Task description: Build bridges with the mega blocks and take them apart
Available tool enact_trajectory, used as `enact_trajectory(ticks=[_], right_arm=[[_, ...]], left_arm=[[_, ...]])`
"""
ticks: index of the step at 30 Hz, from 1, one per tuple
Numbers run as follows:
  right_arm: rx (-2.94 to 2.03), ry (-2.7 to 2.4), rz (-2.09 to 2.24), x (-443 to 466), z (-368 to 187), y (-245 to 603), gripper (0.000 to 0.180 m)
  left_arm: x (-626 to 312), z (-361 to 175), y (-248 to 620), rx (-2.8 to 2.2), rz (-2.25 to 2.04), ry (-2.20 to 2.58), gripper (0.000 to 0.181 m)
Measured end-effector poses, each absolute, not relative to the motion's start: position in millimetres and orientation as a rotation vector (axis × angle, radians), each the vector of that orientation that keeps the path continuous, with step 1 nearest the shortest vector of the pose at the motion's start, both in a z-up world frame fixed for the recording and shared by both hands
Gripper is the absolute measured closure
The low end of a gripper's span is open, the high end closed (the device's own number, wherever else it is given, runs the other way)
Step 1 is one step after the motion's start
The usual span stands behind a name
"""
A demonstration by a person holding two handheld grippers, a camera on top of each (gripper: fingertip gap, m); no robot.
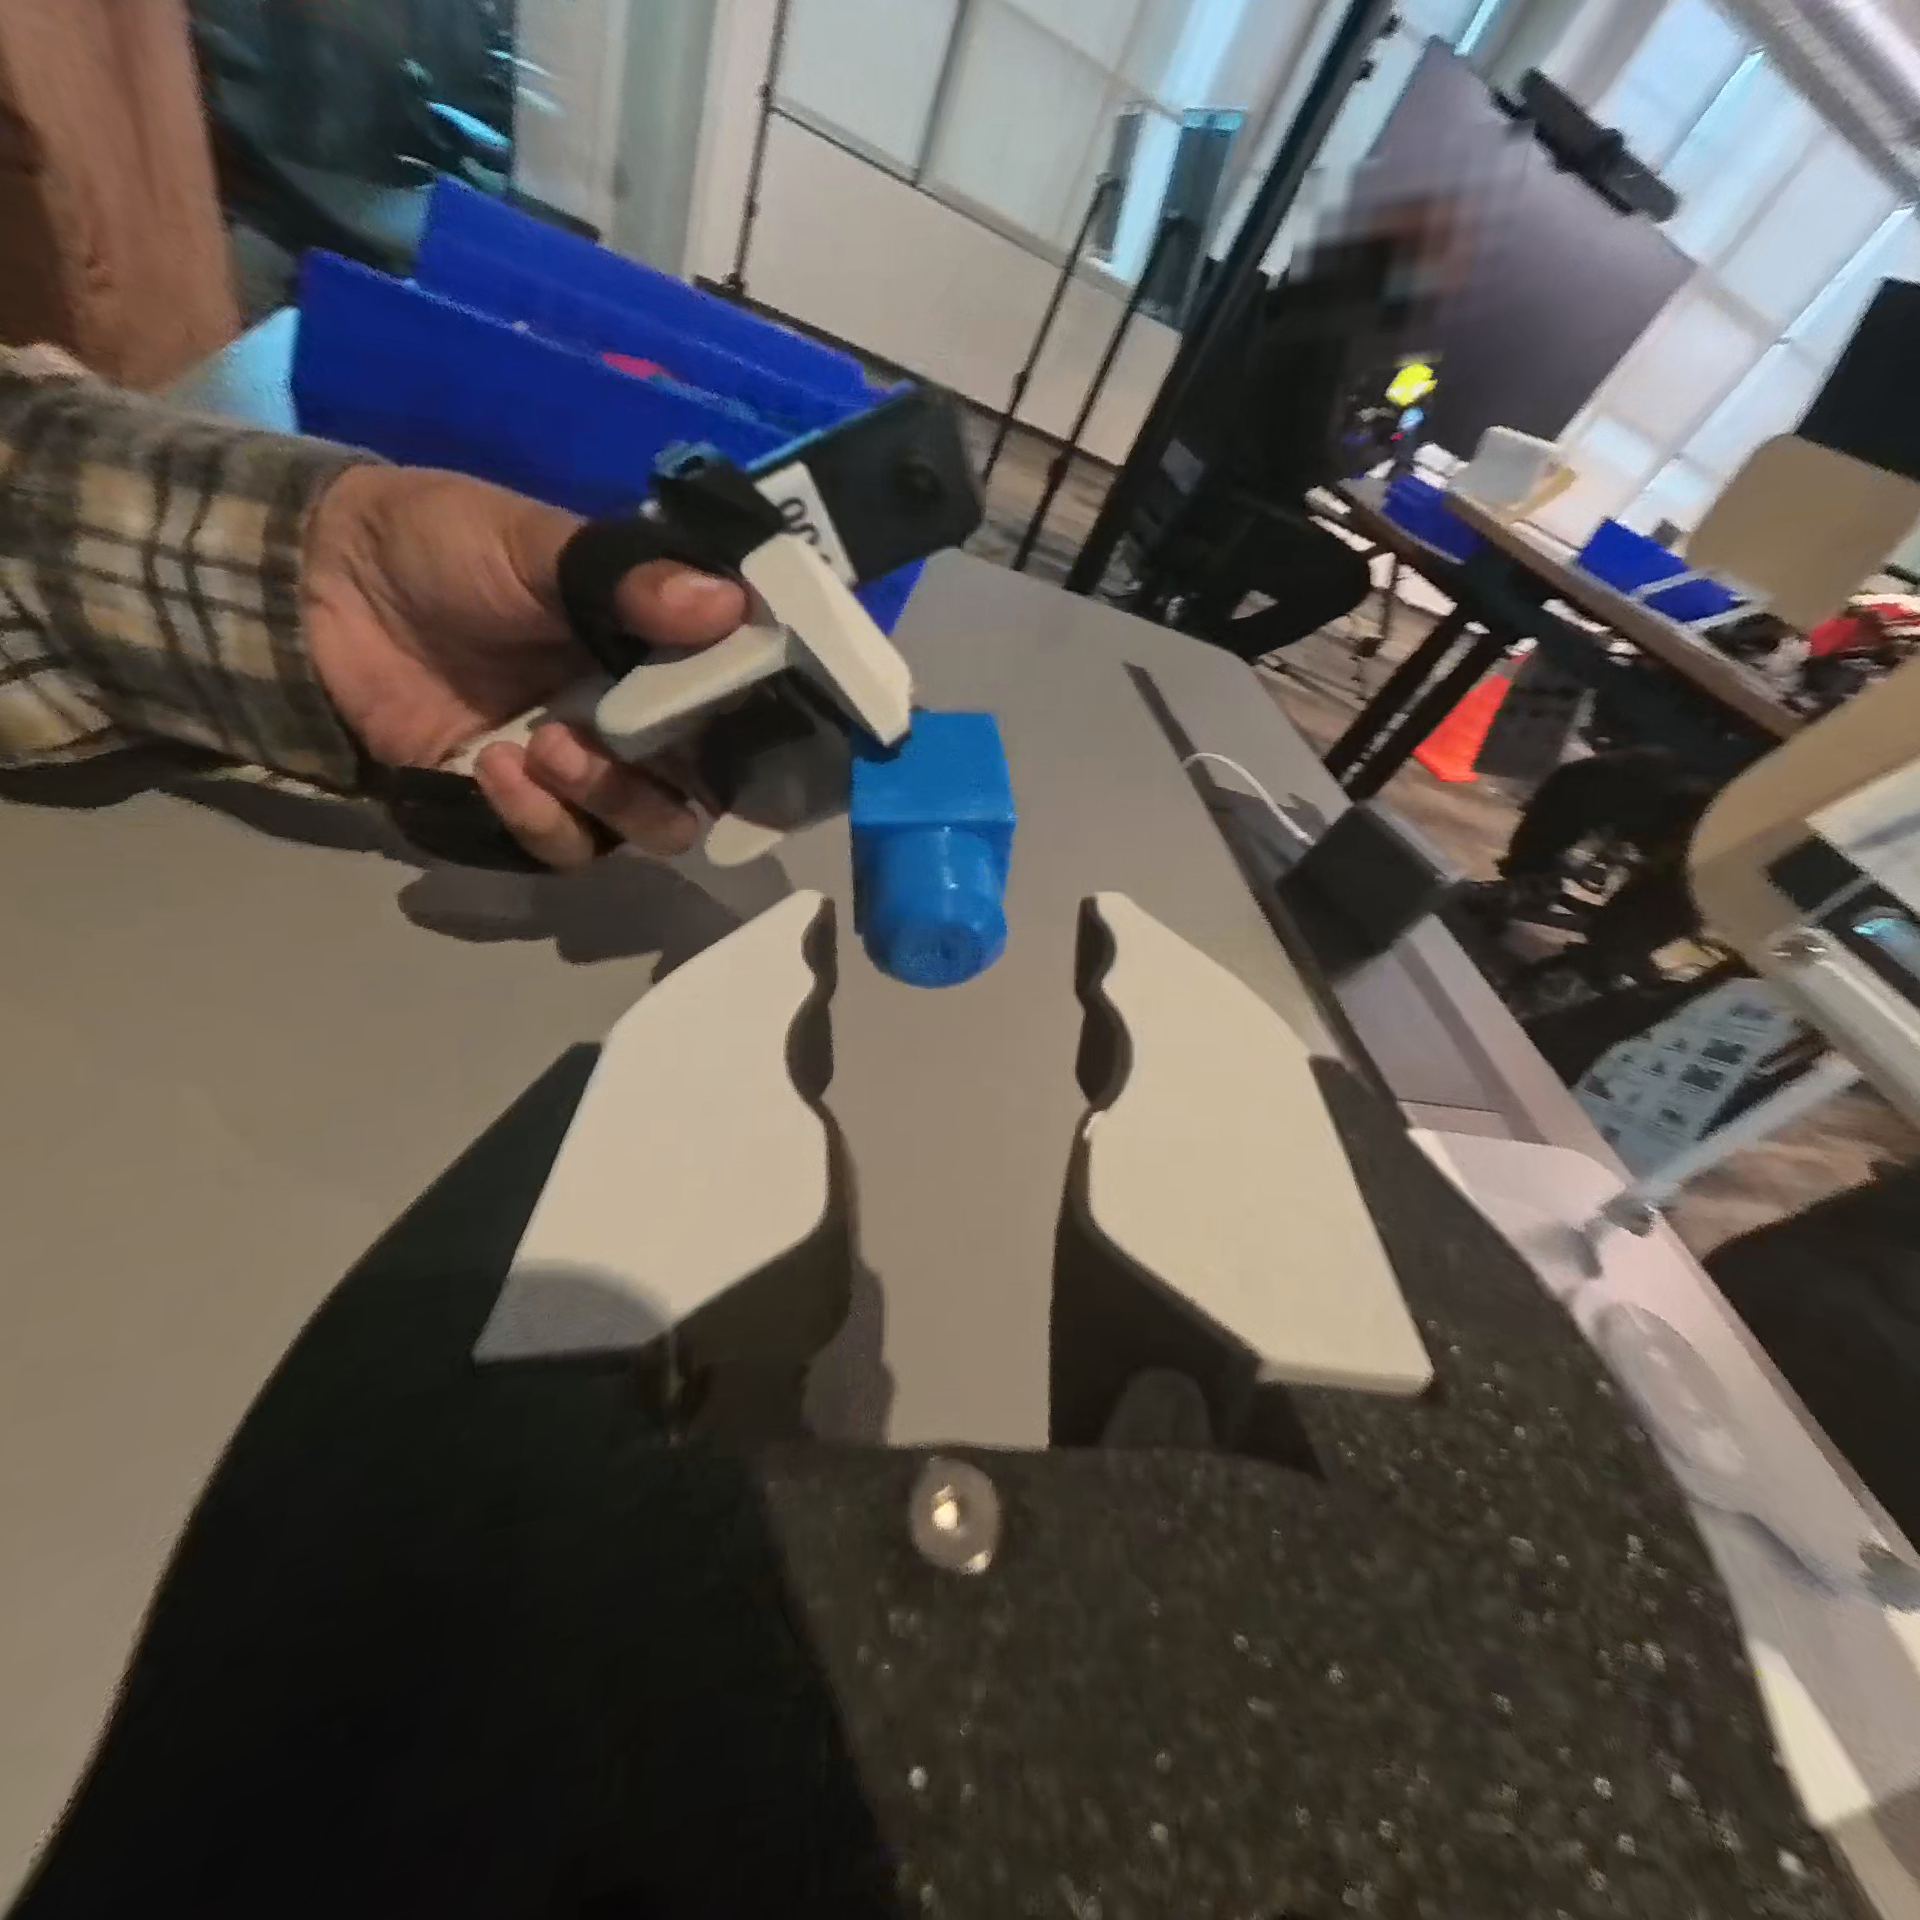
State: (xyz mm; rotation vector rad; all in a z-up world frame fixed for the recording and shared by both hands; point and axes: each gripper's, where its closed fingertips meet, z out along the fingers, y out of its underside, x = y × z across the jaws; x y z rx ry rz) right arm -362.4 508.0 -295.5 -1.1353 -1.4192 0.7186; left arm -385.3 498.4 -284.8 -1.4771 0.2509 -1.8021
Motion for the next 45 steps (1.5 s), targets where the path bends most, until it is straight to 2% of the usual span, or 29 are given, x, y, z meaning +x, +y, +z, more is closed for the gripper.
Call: enact_trajectory(ticks=[4,8,13,17,23,31,39,45], right_arm=[[-1.137,-1.47,0.767,-367,-305,503,0.151],[-1.185,-1.53,0.799,-363,-301,500,0.151],[-1.515,-1.783,0.702,-340,-293,507,0.151],[-1.95,-2.04,0.41,-316,-312,516,0.151],[-2.319,-2.248,0.103,-318,-354,511,0.15],[-2.368,-2.365,-0.016,-343,-394,512,0.15],[-2.329,-2.42,-0.047,-354,-395,512,0.15],[-2.177,-2.34,0.044,-363,-373,518,0.116]], left_arm=[[-376,-280,492,-1.44,-1.877,0.276,0.174],[-375,-282,490,-1.453,-1.845,0.338,0.172],[-400,-302,509,-1.603,-1.519,0.427,0.118],[-430,-310,520,-1.663,-1.13,0.591,0.109],[-459,-316,521,-1.692,-0.911,0.708,0.103],[-493,-327,532,-1.747,-0.799,0.672,0.107],[-495,-332,534,-1.77,-0.795,0.669,0.107],[-491,-331,532,-1.766,-0.808,0.677,0.107]])
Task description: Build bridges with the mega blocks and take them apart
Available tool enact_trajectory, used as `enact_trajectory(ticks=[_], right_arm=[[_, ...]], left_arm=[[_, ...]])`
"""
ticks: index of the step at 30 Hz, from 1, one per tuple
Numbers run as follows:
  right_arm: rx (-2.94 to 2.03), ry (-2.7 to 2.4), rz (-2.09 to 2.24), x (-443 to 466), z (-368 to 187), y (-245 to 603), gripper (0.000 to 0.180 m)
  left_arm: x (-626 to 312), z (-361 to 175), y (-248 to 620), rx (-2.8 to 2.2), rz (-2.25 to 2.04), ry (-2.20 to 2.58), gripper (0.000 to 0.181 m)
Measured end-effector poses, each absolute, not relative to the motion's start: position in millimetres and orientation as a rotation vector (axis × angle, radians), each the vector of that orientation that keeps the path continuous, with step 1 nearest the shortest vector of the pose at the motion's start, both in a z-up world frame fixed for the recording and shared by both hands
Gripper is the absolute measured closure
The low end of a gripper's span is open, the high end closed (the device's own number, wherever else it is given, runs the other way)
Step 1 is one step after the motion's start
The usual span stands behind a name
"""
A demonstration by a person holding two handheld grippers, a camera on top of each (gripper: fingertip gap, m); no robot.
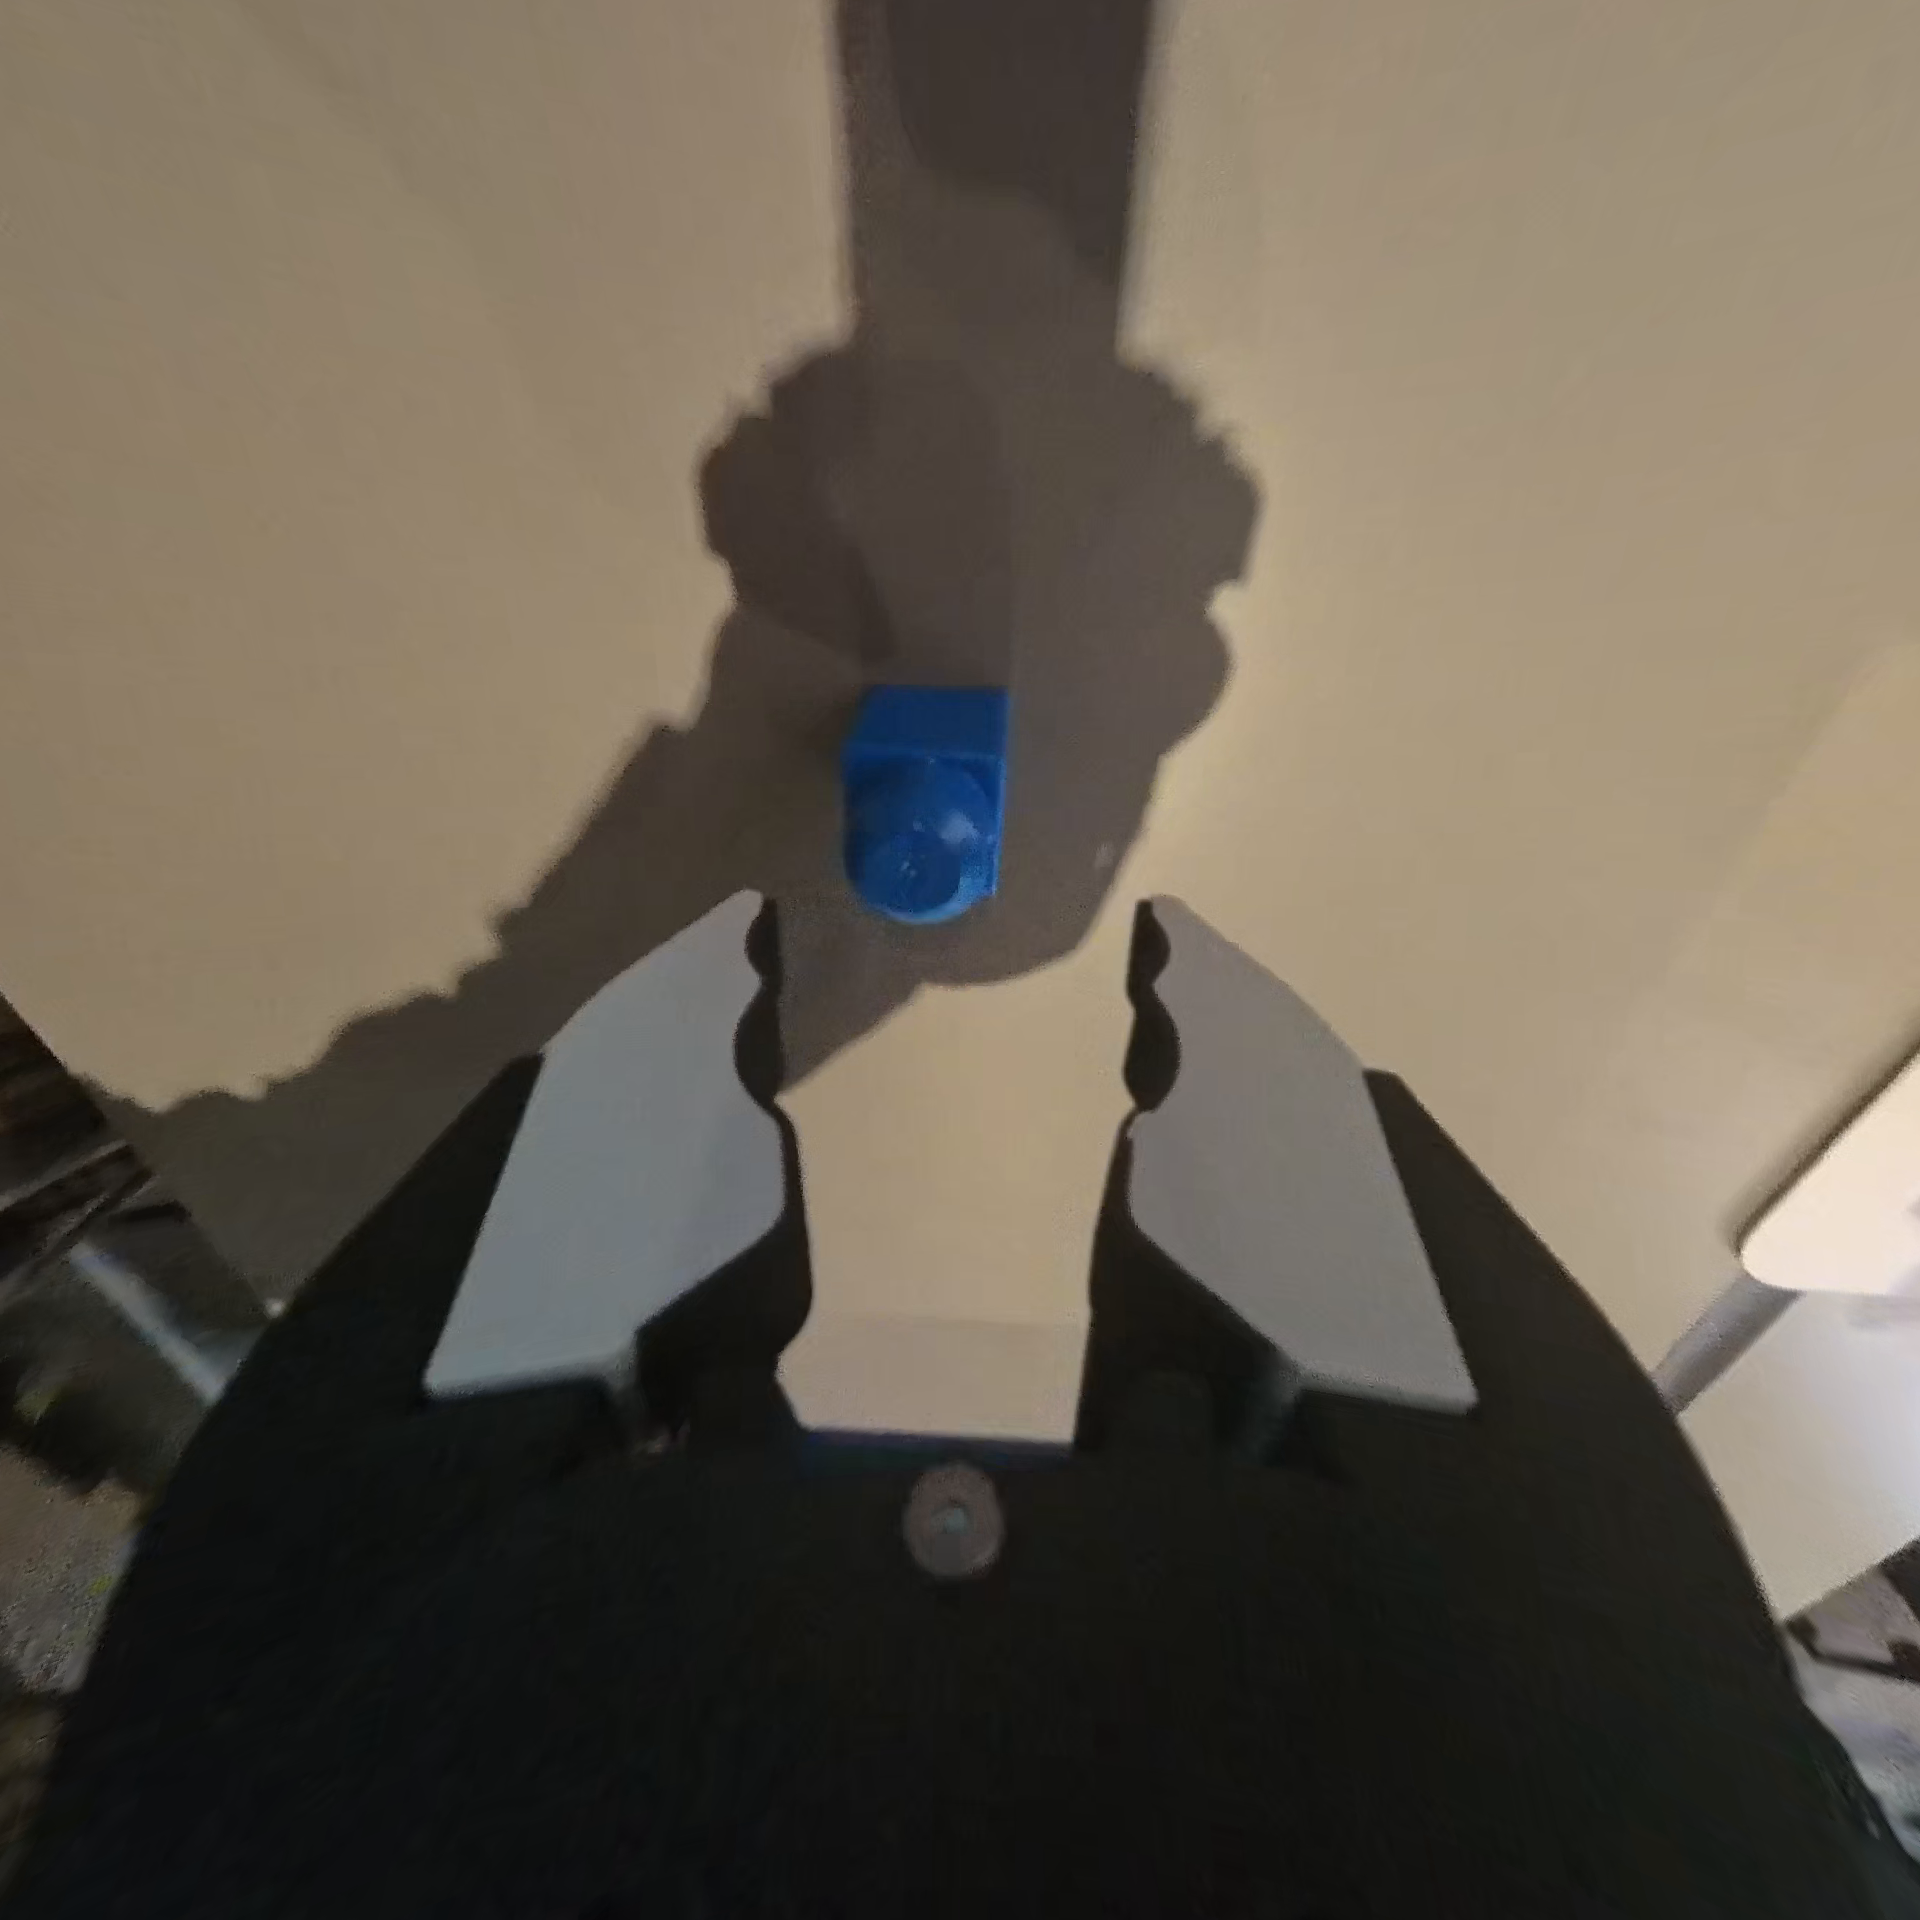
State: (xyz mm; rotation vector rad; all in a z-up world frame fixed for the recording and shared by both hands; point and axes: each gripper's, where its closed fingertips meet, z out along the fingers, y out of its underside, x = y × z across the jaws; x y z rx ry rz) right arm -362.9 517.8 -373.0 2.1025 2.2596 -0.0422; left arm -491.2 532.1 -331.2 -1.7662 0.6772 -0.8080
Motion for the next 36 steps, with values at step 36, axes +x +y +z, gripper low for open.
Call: enact_trajectory(ticks=[36], right_arm=[[3.069,2.414,-1.321,-267,-348,470,0.111]], left_arm=[[-796,-320,403,-2.84,0.168,0.117,0.111]])
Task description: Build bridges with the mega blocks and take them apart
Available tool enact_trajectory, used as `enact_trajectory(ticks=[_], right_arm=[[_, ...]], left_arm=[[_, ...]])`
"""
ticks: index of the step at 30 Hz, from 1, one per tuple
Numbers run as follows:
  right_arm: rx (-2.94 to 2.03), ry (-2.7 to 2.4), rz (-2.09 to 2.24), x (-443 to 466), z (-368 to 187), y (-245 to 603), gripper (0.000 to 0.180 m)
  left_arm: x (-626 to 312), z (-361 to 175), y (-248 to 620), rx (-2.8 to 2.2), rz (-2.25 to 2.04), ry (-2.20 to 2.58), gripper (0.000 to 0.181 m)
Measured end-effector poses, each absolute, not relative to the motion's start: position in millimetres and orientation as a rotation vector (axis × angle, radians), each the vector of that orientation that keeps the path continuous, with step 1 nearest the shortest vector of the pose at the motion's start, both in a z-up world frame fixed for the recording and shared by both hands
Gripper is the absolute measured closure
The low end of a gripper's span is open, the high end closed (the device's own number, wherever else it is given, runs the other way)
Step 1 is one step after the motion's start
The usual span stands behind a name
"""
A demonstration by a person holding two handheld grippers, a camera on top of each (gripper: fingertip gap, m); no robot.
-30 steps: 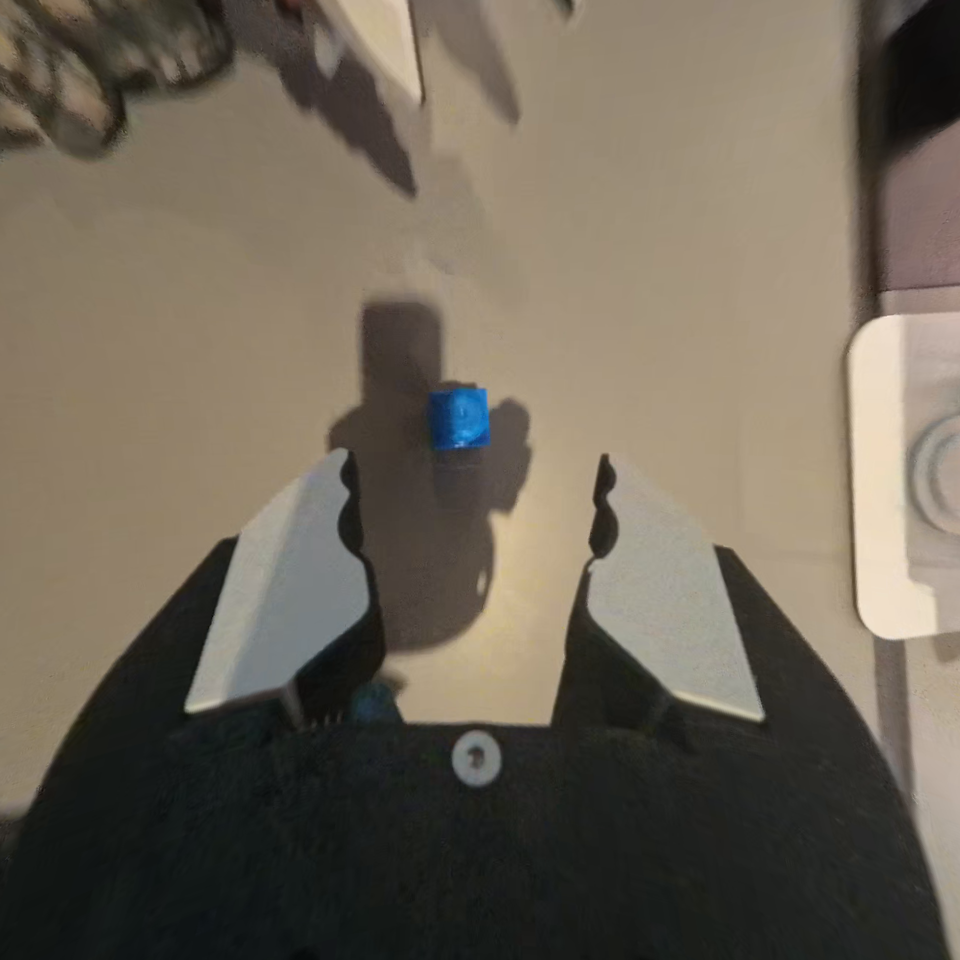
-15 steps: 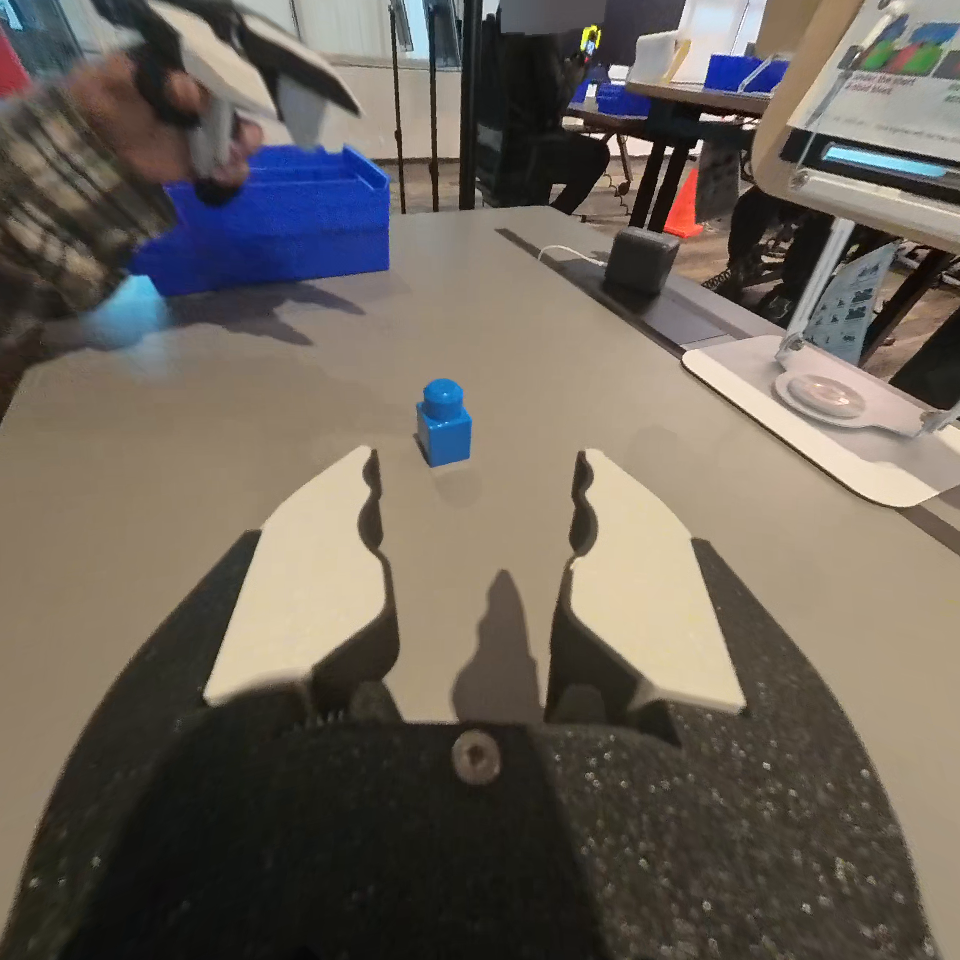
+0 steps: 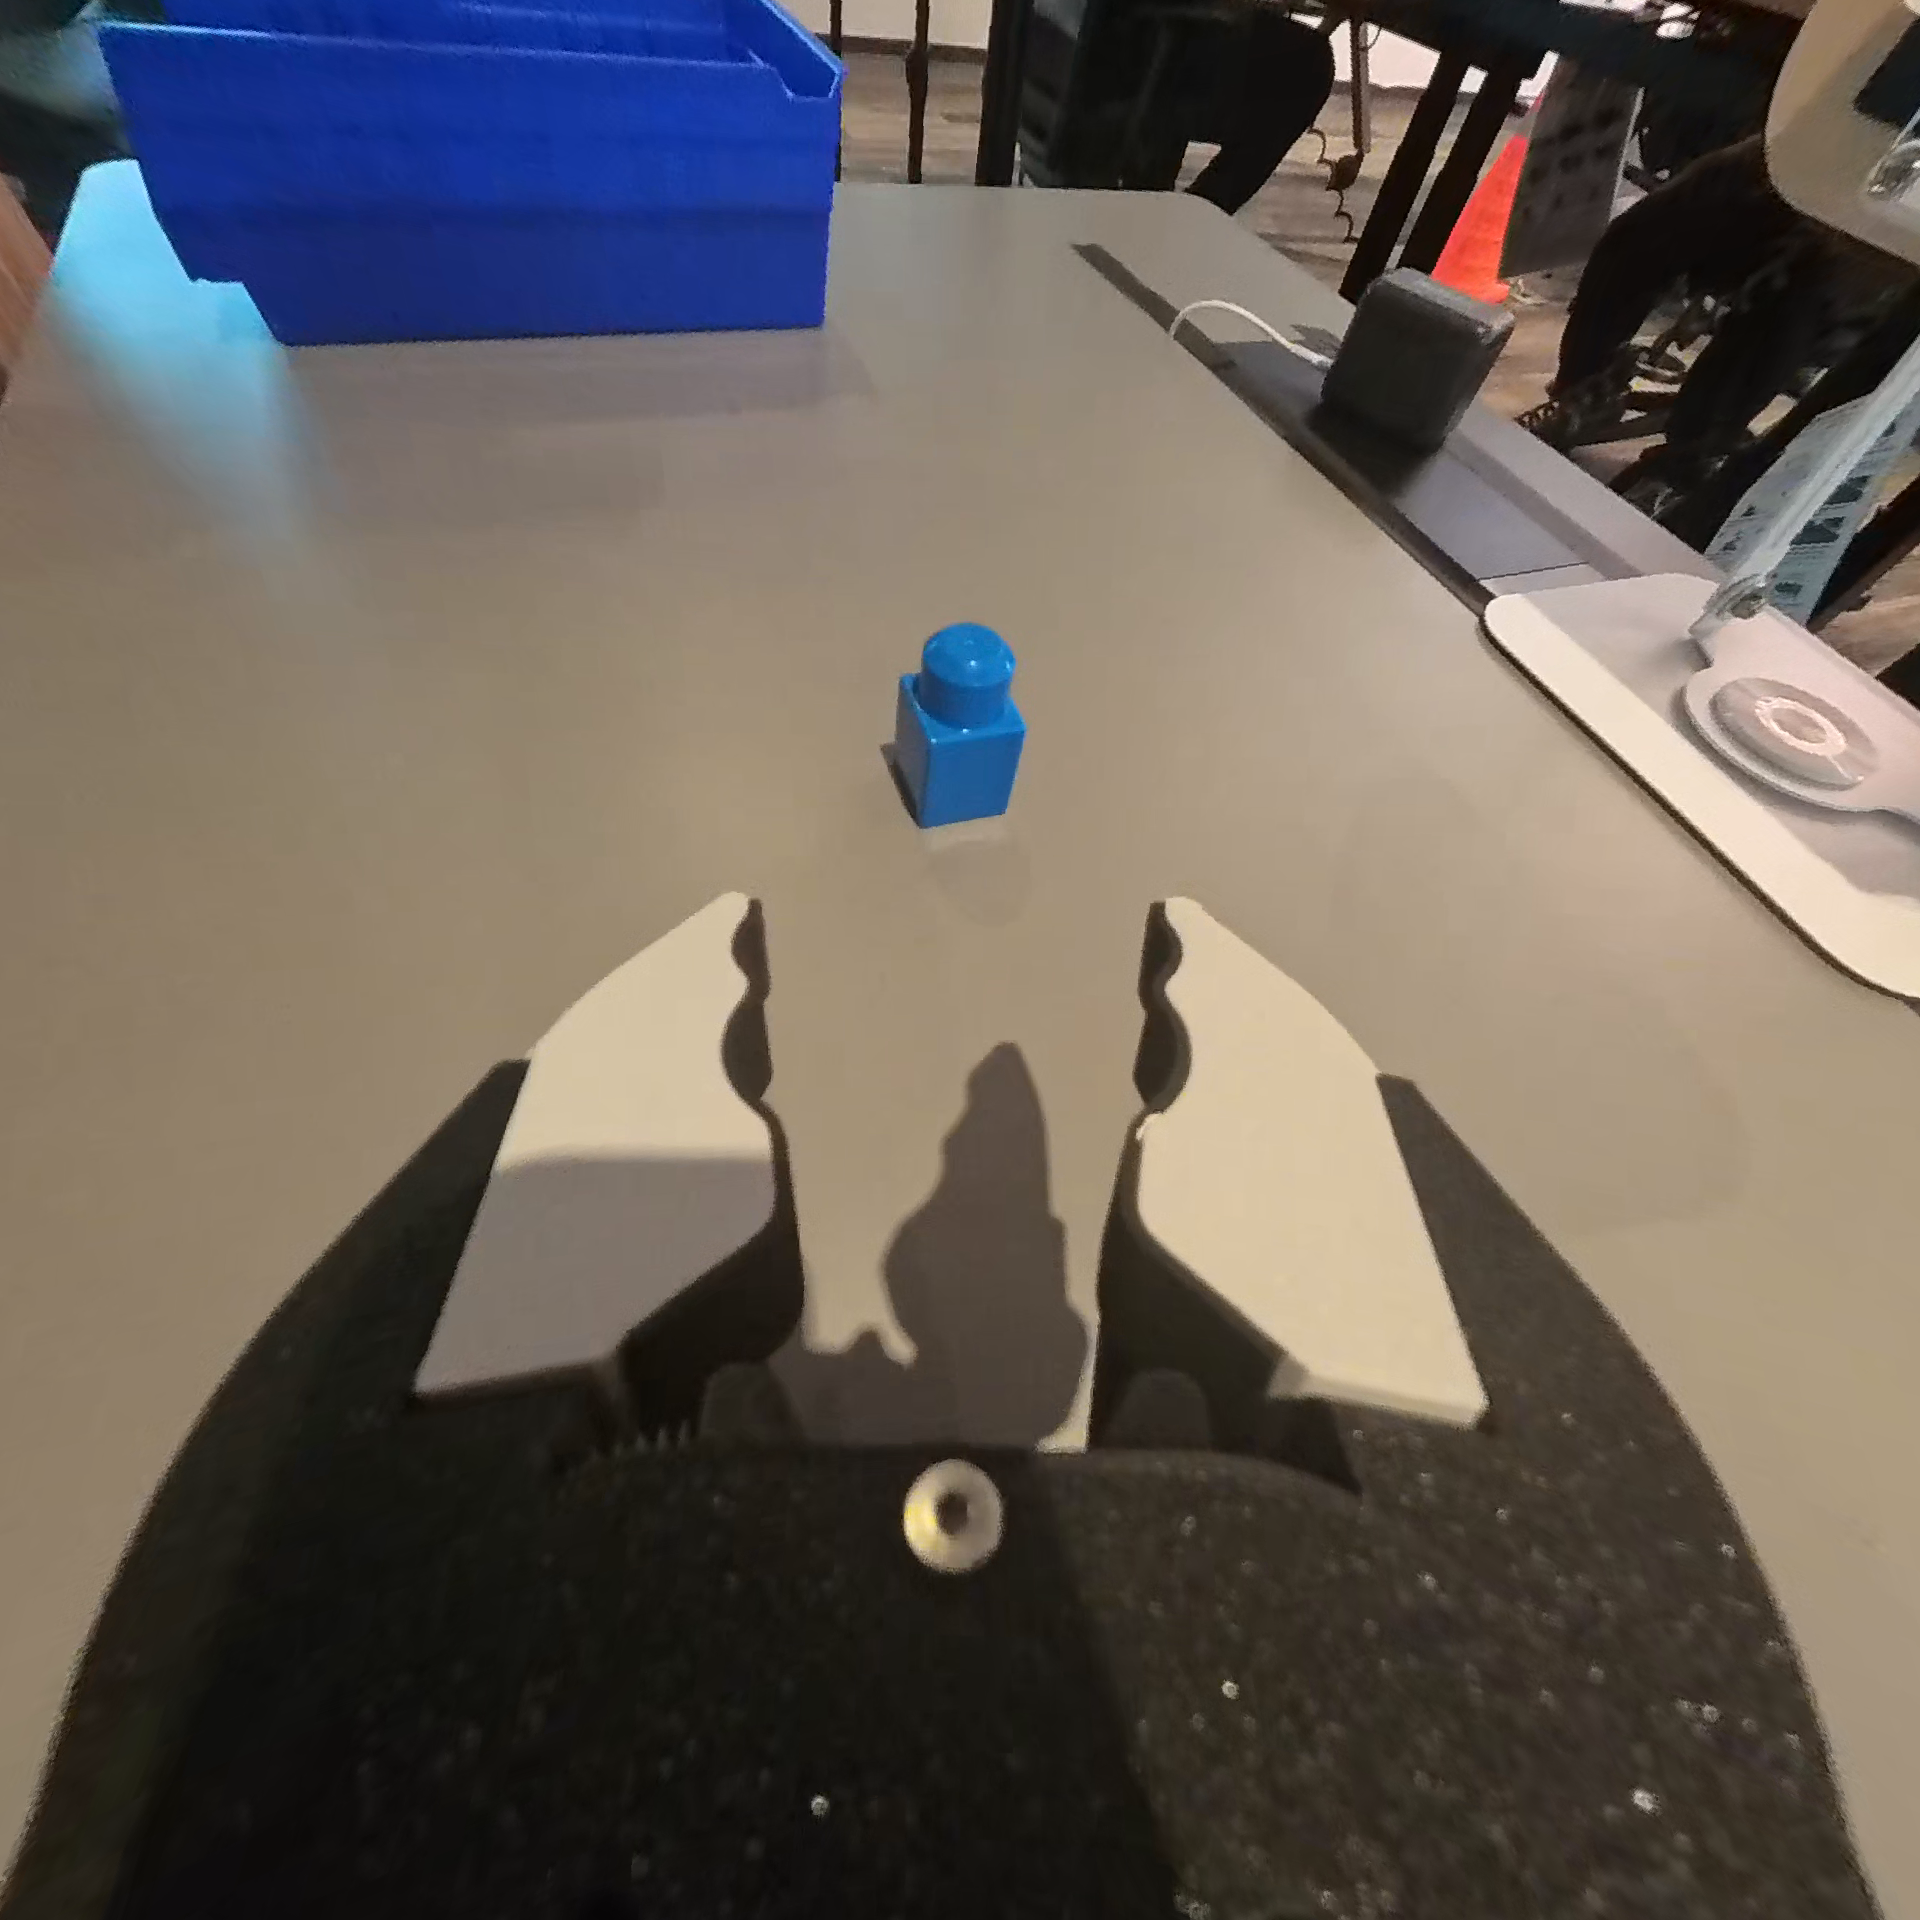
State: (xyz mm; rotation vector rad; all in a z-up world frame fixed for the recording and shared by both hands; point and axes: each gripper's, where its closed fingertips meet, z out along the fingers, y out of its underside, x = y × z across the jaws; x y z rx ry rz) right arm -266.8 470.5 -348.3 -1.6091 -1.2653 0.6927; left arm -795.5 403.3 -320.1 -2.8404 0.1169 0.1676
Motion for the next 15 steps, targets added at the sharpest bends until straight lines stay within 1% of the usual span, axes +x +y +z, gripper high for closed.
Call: enact_trajectory(ticks=[5,8,15], right_arm=[[-1.626,-1.239,0.712,-264,-347,472,0.114],[-1.623,-1.232,0.724,-264,-345,471,0.114],[-1.629,-1.232,0.737,-263,-343,469,0.114]], left_arm=[[-806,-345,401,-2.985,0.302,0.095,0.117],[-821,-347,396,-3.028,0.417,0.08,0.118],[-833,-339,374,-3.007,0.128,-0.172,0.123]])
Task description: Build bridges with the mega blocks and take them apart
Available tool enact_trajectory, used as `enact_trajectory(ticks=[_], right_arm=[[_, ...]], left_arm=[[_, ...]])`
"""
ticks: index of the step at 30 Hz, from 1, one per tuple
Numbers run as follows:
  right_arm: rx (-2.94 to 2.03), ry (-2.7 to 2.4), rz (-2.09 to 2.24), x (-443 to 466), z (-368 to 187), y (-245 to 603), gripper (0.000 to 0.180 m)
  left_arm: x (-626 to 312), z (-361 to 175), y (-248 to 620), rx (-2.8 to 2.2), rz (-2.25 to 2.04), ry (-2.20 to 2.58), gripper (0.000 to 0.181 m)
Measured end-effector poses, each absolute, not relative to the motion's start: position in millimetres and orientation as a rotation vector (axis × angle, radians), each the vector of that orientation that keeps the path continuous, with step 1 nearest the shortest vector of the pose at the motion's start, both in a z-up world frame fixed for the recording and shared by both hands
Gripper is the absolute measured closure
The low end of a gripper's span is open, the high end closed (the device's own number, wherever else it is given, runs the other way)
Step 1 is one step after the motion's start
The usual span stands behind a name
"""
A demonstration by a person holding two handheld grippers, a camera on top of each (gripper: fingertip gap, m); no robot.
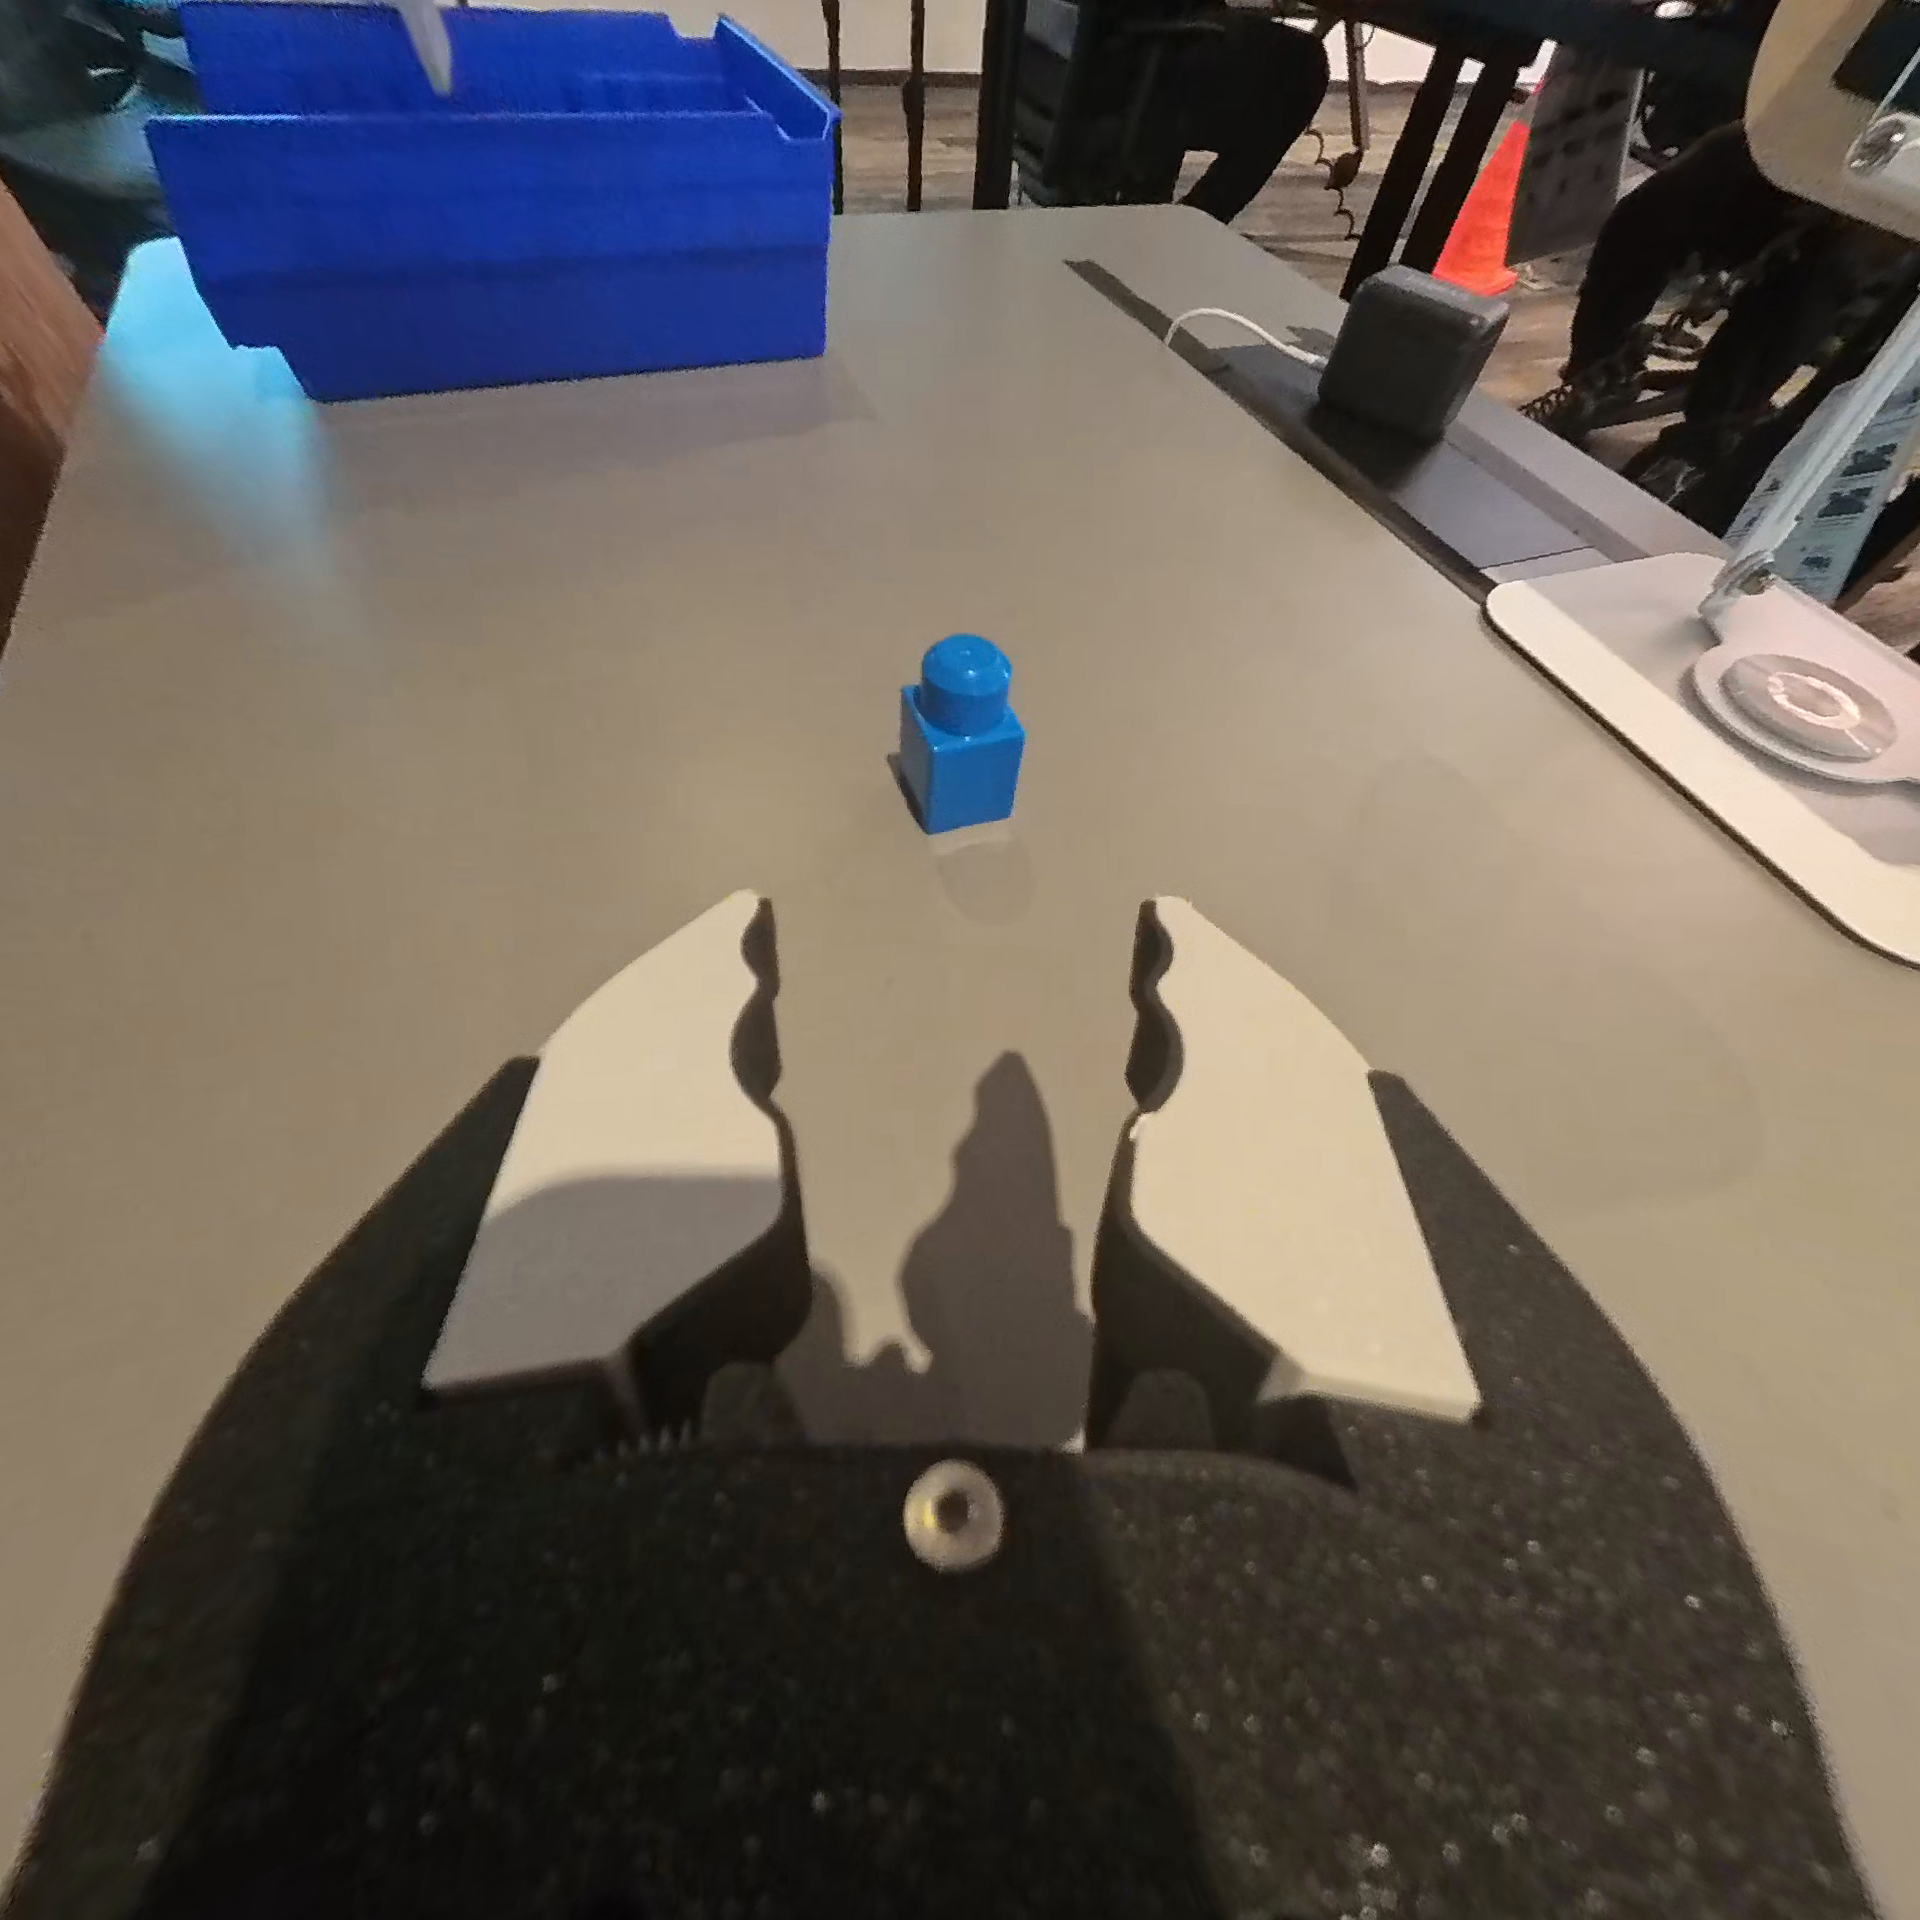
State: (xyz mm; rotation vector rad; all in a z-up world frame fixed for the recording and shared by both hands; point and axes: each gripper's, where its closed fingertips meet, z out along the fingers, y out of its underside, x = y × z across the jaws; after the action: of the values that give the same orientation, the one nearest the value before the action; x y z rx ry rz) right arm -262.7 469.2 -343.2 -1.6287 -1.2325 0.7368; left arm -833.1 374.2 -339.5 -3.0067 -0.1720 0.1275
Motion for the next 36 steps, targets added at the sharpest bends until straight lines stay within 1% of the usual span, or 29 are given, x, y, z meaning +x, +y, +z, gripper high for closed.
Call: enact_trajectory(ticks=[2,7,11,14,18,21,23,25,29,33,36], right_arm=[[-1.631,-1.234,0.737,-263,-343,469,0.114],[-1.638,-1.217,0.751,-263,-342,468,0.115],[-1.645,-1.186,0.798,-264,-339,468,0.115],[-1.644,-1.17,0.824,-264,-336,467,0.116],[-1.633,-1.159,0.839,-263,-332,465,0.116],[-1.628,-1.156,0.851,-264,-330,464,0.116],[-1.628,-1.159,0.852,-264,-330,463,0.117],[-1.618,-1.157,0.848,-264,-328,463,0.117],[-1.612,-1.154,0.848,-263,-327,463,0.118],[-1.62,-1.16,0.849,-263,-330,464,0.118],[-1.601,-1.183,0.846,-265,-330,461,0.119]], left_arm=[[-832,-344,365,-2.993,0.049,-0.229,0.124],[-827,-356,358,-2.838,-0.16,-0.38,0.136],[-822,-366,364,-2.738,-0.261,-0.453,0.137],[-832,-368,367,-2.713,-0.199,-0.481,0.143],[-831,-376,367,-2.737,-0.218,-0.512,0.138],[-831,-385,367,-2.762,-0.196,-0.509,0.139],[-829,-389,369,-2.765,-0.214,-0.496,0.145],[-832,-388,372,-2.759,-0.189,-0.467,0.147],[-836,-373,378,-2.716,-0.164,-0.353,0.153],[-837,-337,384,-2.631,-0.125,-0.226,0.153],[-819,-312,387,-2.623,-0.127,-0.091,0.153]])
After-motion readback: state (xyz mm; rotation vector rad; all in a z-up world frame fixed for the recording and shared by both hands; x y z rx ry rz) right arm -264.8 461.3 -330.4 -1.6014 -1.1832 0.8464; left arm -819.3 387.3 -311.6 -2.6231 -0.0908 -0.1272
